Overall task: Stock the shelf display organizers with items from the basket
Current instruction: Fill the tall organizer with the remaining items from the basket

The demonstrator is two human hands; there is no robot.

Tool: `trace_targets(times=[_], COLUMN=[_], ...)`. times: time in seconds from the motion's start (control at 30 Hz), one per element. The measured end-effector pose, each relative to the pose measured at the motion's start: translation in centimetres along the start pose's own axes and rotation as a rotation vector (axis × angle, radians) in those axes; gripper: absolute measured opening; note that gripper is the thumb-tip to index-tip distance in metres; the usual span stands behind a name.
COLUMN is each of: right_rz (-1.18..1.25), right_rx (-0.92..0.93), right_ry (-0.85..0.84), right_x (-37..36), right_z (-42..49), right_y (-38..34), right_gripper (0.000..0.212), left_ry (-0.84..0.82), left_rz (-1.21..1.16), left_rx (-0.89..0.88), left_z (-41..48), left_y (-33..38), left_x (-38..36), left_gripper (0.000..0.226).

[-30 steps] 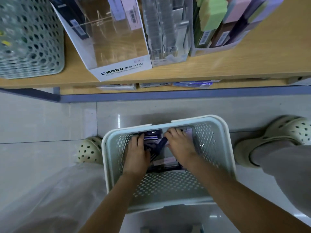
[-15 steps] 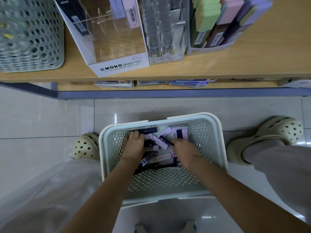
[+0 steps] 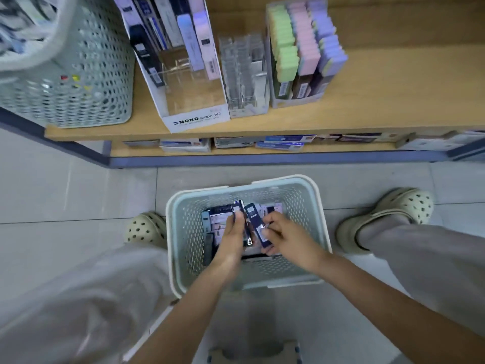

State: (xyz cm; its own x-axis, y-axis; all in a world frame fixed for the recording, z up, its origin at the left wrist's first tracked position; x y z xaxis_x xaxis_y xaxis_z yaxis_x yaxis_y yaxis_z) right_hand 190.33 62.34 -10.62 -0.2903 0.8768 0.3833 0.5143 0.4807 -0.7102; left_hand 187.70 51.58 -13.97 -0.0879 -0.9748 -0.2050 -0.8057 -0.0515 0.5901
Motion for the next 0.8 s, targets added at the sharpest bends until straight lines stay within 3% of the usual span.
trace_targets(times=[0.13, 0.23, 0.4, 0.5, 0.67, 0.8], right_rz=[0.073, 0.028, 0.033, 0.041, 0.062, 0.128], right_rx=[0.041, 0.077, 0.134, 0.137, 0.066, -0.020], right_ry=[0.058, 0.107, 0.124, 0.159, 0.222, 0.285], right_x=[-0.1, -0.5, -1.6, -0.5, 2.4, 4.8], right_z=[-2.4, -3.9, -5.8, -6.6, -7.3, -7.5], right_y=[-1.6, -2.5, -4.6, -4.6, -2.7, -0.1], right_gripper=[0.023, 0.024, 0.024, 0.005, 0.018, 0.011], left_ry=[-0.070, -0.087, -0.212, -0.354, -0.460, -0.362], left_rz=[-0.017, -0.016, -0.003, 0.056, 0.304, 0.566], left_rx=[-0.104, -0.182, -0.167, -0.161, -0.159, -0.193], left_z=[-3.1, -5.1, -7.9, -9.3, -7.0, -0.1], left_y=[1.6, 2.2, 1.3, 1.8, 3.8, 0.8], left_x=[-1.4, -1.2, -1.8, -3.5, -4.2, -1.4], left_gripper=[0.017, 0.022, 0.030, 0.027, 0.021, 0.022])
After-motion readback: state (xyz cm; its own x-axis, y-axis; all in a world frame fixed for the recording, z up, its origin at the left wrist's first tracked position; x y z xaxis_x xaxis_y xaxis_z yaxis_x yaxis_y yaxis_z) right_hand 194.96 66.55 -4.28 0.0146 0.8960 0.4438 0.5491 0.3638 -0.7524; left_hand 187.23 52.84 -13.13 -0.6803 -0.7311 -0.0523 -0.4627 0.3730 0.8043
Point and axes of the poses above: each hand's wrist, its own z-axis towards the middle knuckle, its own x-axis out of the back of the hand, y = z × x, the point moved 8 cm from there along z, towards the middle knuckle, and after that the axes turned 15 degrees about -z, right-handed, at the moved point
